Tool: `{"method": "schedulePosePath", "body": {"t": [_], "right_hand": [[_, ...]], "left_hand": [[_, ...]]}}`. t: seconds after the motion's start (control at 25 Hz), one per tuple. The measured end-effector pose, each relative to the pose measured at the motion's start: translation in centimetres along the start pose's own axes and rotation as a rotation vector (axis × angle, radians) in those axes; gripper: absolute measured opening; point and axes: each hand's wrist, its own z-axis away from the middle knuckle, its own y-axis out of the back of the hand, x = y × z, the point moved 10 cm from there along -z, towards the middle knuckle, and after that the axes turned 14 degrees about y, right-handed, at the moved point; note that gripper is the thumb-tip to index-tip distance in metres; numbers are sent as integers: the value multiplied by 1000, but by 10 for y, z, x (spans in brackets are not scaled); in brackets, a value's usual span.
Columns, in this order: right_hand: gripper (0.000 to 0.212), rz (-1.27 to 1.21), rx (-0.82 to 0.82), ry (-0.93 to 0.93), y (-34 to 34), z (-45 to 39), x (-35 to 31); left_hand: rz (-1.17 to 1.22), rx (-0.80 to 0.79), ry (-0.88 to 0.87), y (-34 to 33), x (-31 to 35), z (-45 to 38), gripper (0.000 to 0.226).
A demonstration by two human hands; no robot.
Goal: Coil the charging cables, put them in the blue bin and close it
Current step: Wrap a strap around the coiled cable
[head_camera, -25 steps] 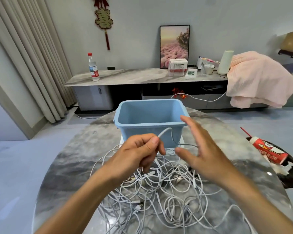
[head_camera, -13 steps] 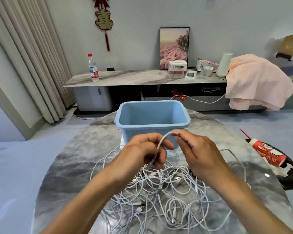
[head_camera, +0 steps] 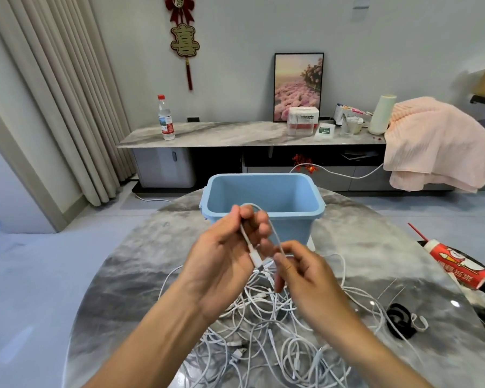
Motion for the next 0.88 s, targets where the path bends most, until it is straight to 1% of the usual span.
{"method": "schedulePosePath", "body": {"t": [0.12, 0.2, 0.24, 0.28, 0.32, 0.36, 0.4, 0.44, 0.48, 0.52, 0.6, 0.64, 0.76, 0.8, 0.88], "right_hand": [[23, 345, -161, 23, -22, 16, -12], [25, 361, -289, 23, -37, 25, -28], [24, 366, -355, 32, -43, 29, -36], [23, 425, -395, 70, -44, 29, -45], [23, 514, -405, 123, -41, 27, -55], [24, 596, -370, 202, -33, 22, -69], [26, 669, -309, 295, -22, 17, -84], [26, 720, -245, 385, -9, 14, -99], [24, 751, -180, 467, 4, 11, -111], [22, 754, -134, 524, 16, 9, -119], [21, 725, -73, 596, 40, 4, -122], [22, 690, -39, 600, 54, 0, -119], [23, 509, -5, 549, 74, -9, -97], [24, 411, -13, 515, 73, -10, -87], [29, 131, -6, 386, 73, -13, -69]], "left_hand": [[43, 87, -205, 18, 30, 2, 17], [-20, 147, -293, 29, 43, 3, 20], [-87, 177, -326, 32, 47, 3, 23], [-205, 213, -372, 32, 51, 5, 24], [-433, 269, -458, 29, 58, 11, 25], [-770, 340, -579, 19, 62, 20, 24], [-1108, 363, -656, 5, 57, 23, 23], [-1379, 332, -678, -6, 45, 20, 23], [-1519, 282, -624, -11, 32, 16, 24], [-1512, 219, -516, -11, 22, 12, 25], [-1297, 89, -317, -10, 10, 6, 29], [-1204, 44, -241, -12, 6, 5, 30], [-1080, -70, -2, -20, -15, 3, 29], [-1025, -114, 100, -19, -24, 3, 29], [-894, -213, 276, -19, -41, 9, 28]]}}
